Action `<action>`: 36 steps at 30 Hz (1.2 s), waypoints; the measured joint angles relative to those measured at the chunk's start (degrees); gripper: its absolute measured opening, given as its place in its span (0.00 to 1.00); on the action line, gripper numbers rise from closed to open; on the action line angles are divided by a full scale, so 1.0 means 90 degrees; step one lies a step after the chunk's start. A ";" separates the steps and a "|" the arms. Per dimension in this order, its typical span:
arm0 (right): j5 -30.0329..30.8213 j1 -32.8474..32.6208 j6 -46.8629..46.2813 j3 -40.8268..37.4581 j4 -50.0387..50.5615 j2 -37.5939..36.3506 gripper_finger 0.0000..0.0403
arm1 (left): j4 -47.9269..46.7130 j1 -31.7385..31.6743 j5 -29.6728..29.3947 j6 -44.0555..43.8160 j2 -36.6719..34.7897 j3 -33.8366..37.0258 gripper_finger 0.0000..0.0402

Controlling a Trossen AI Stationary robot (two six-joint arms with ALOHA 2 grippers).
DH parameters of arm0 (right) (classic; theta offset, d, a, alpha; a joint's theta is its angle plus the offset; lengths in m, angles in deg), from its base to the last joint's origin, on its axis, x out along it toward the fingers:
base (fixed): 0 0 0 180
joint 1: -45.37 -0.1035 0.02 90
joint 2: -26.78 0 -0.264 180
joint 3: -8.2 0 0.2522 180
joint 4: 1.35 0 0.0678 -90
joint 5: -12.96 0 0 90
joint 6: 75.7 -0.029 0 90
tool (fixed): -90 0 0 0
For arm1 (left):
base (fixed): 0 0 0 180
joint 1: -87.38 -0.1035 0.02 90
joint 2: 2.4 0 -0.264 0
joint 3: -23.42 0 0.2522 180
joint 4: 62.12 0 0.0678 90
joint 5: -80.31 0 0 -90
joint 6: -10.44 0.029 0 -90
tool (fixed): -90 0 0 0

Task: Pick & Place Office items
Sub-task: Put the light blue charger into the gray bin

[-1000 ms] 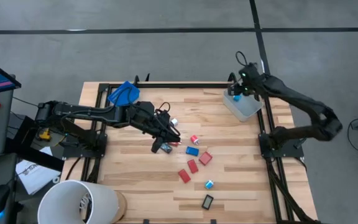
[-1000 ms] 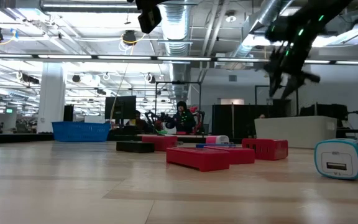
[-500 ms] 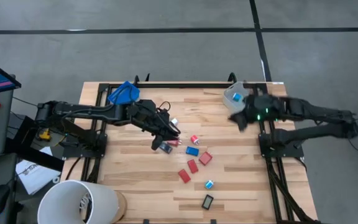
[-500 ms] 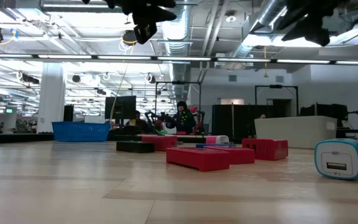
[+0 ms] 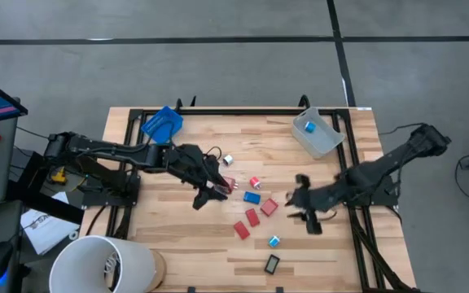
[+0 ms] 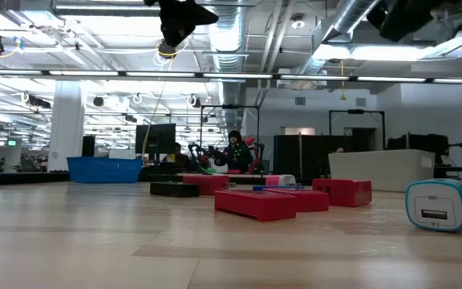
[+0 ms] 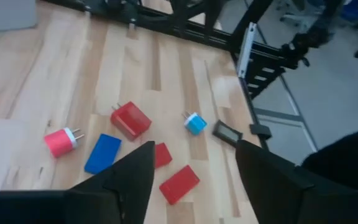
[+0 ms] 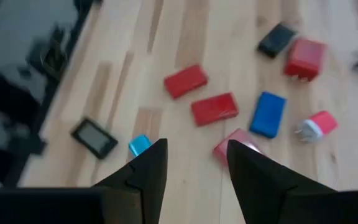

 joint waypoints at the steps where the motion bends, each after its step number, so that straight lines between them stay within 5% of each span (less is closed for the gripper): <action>1: -0.0001 -0.0024 0.0102 0.0000 -0.0054 0.0206 0.40 | 0.0003 0.0075 -0.0125 -0.0011 0.0000 0.0000 0.57; 7: -0.0096 -0.0046 0.0341 -0.0007 -0.0252 0.1284 0.41 | -0.0140 0.0418 -0.0520 -0.0214 0.0000 0.0000 0.61; 15: -0.1068 -0.0227 0.0800 -0.0004 -0.1467 0.2178 0.43 | -0.0271 0.0721 -0.0610 -0.0403 0.0000 0.0000 0.62; 36: -0.1209 -0.0285 0.1946 0.0000 -0.1897 0.3518 0.55 | -0.0541 0.0805 -0.0726 -0.0520 0.0000 0.0000 0.62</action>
